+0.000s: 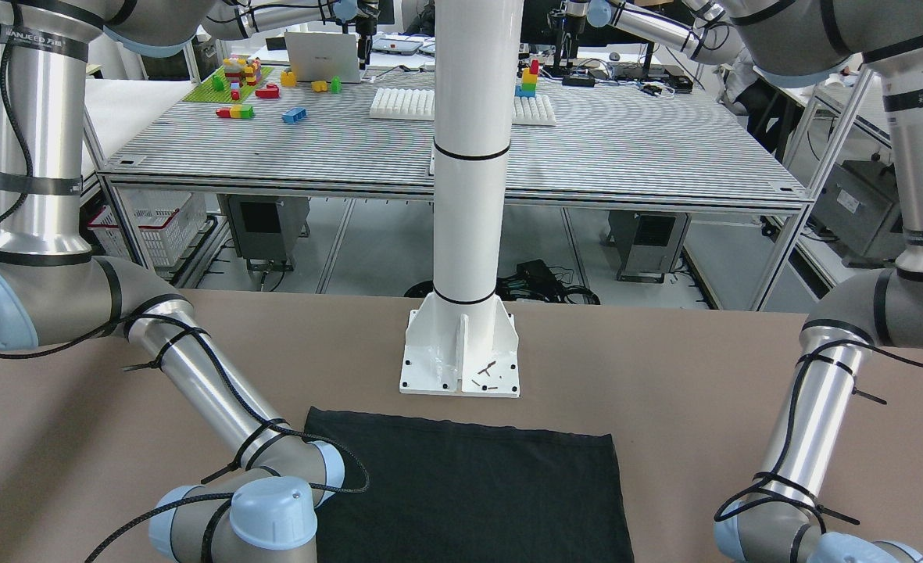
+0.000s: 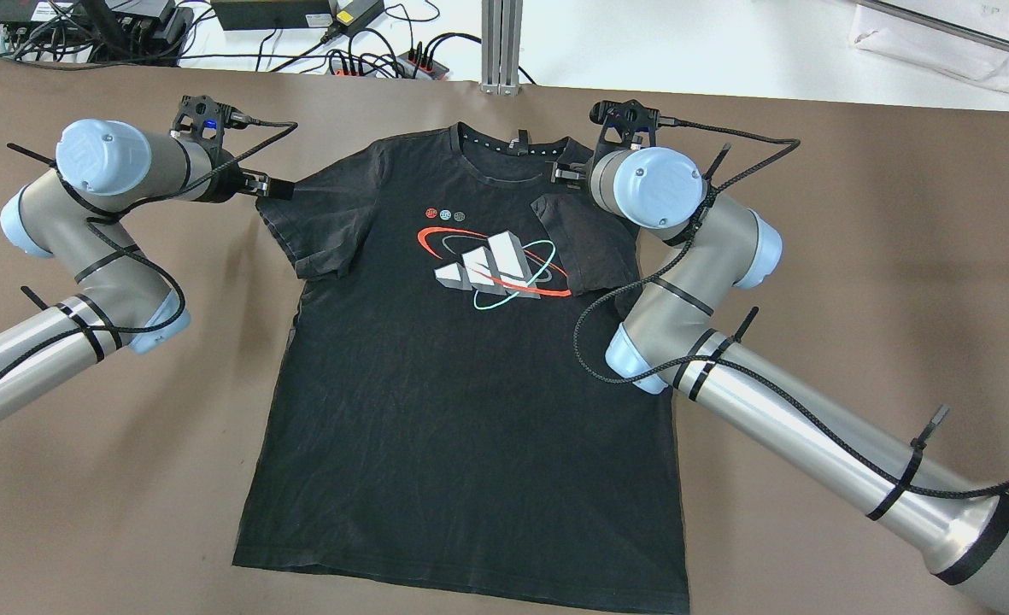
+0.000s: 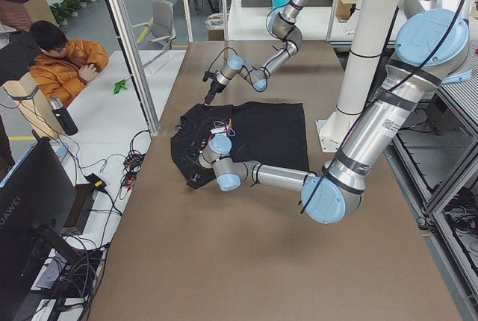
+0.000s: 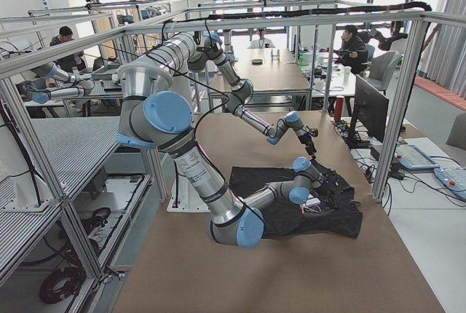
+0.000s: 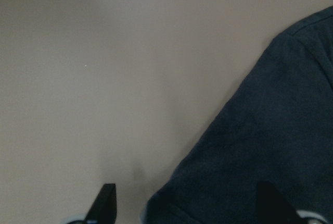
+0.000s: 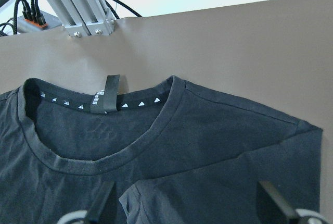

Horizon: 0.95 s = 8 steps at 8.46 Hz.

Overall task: Fold clothes
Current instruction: 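Grasp the sleeve nearest the left gripper and fold it inward over the shirt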

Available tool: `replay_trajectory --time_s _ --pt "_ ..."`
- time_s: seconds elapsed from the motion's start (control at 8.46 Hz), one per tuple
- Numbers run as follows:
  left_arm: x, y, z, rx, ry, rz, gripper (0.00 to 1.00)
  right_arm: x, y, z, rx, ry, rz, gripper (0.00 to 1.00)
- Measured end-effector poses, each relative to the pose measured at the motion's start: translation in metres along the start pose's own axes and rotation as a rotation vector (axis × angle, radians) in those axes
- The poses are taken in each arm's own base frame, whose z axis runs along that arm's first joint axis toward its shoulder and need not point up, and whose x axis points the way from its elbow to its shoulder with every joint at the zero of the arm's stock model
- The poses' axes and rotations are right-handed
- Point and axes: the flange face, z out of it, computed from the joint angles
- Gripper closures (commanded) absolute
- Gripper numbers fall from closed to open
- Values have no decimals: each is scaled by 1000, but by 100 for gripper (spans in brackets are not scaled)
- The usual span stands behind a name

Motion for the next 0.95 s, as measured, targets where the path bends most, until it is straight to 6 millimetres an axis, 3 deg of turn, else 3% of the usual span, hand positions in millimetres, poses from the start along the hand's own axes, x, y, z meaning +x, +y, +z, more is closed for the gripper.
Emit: replay_trajectory --time_s 0.59,0.95 --pt "9 26 19 4 -45 30 7 4 1 1 0 1 -1 6" --pt "8 30 23 -2 -52 37 39 8 3 2 -1 3 -1 6"
